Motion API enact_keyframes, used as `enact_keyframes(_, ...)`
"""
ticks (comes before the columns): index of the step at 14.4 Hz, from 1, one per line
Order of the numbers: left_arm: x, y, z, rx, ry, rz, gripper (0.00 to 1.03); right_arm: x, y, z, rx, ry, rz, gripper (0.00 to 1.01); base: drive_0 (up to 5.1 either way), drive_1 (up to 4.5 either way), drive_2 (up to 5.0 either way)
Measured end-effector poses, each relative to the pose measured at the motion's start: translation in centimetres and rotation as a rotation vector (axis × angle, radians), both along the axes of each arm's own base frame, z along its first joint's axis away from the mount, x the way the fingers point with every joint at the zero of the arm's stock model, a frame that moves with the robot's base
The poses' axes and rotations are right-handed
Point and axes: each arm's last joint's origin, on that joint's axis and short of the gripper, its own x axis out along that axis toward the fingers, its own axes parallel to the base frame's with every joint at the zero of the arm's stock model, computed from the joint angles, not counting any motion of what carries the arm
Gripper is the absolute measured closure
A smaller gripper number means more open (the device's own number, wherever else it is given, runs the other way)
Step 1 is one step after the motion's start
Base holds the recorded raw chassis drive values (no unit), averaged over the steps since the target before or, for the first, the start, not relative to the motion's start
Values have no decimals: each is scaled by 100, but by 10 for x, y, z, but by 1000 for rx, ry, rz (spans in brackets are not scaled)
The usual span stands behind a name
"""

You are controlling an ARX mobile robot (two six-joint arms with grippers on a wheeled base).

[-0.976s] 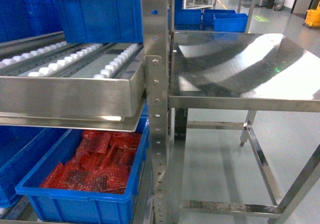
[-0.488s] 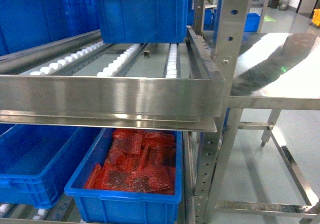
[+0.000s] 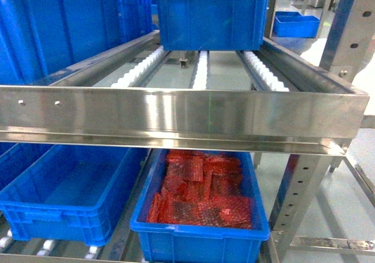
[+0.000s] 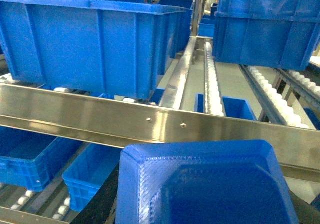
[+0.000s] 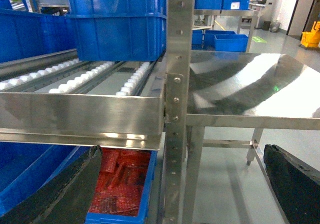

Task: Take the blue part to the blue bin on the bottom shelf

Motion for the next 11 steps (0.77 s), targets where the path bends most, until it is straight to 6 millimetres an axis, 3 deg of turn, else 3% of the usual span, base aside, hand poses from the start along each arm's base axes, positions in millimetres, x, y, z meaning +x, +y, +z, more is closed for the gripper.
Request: enact_keyframes(11,0,1,1,-3,-5,6,59,0,0,0,0,-1,3,3,-506,235,235)
